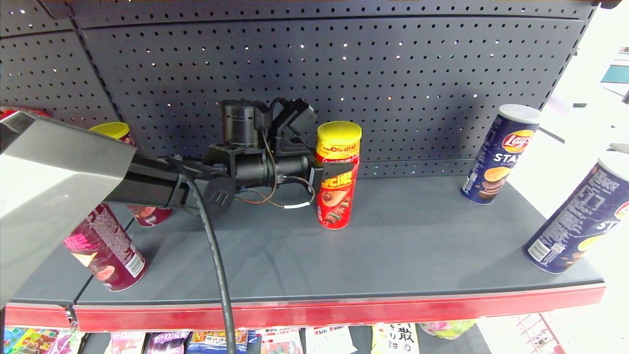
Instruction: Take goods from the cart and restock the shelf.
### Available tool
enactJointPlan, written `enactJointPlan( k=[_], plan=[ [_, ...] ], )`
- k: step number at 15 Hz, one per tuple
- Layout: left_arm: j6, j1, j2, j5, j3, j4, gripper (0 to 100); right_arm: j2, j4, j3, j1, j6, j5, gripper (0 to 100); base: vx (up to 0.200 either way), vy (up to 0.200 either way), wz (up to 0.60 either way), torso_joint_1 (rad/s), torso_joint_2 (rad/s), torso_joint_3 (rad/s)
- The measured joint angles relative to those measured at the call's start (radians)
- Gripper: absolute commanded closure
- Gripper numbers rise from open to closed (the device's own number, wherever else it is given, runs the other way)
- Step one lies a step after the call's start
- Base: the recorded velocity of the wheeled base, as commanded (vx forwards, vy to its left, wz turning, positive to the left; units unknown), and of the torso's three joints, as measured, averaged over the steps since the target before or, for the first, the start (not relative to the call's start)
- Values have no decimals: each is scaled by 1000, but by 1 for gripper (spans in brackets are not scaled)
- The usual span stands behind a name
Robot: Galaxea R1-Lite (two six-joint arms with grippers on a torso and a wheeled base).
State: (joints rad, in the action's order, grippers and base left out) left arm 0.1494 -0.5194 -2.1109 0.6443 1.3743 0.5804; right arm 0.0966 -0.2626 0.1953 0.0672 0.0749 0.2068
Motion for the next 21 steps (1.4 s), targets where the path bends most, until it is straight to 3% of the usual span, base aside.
enactJointPlan(
  k=[4,8,13,17,21],
  plan=[
    [-4,-4,74,11,-109,-1,100,0,2,3,0,0,0,100,0,0,0,0,0,0],
    [-39,-11,226,11,-278,0,100,0,2,0,0,0,0,100,0,0,0,0,0,0],
    [-38,-53,354,2,-445,8,100,0,3,-1,0,0,0,100,0,0,0,0,0,0],
    [-38,-72,385,-32,-537,137,100,0,5,1,1,0,0,100,0,0,0,0,0,0],
    [-38,-74,387,-41,-580,152,100,0,5,3,1,0,0,100,0,0,0,0,0,0]
  ],
)
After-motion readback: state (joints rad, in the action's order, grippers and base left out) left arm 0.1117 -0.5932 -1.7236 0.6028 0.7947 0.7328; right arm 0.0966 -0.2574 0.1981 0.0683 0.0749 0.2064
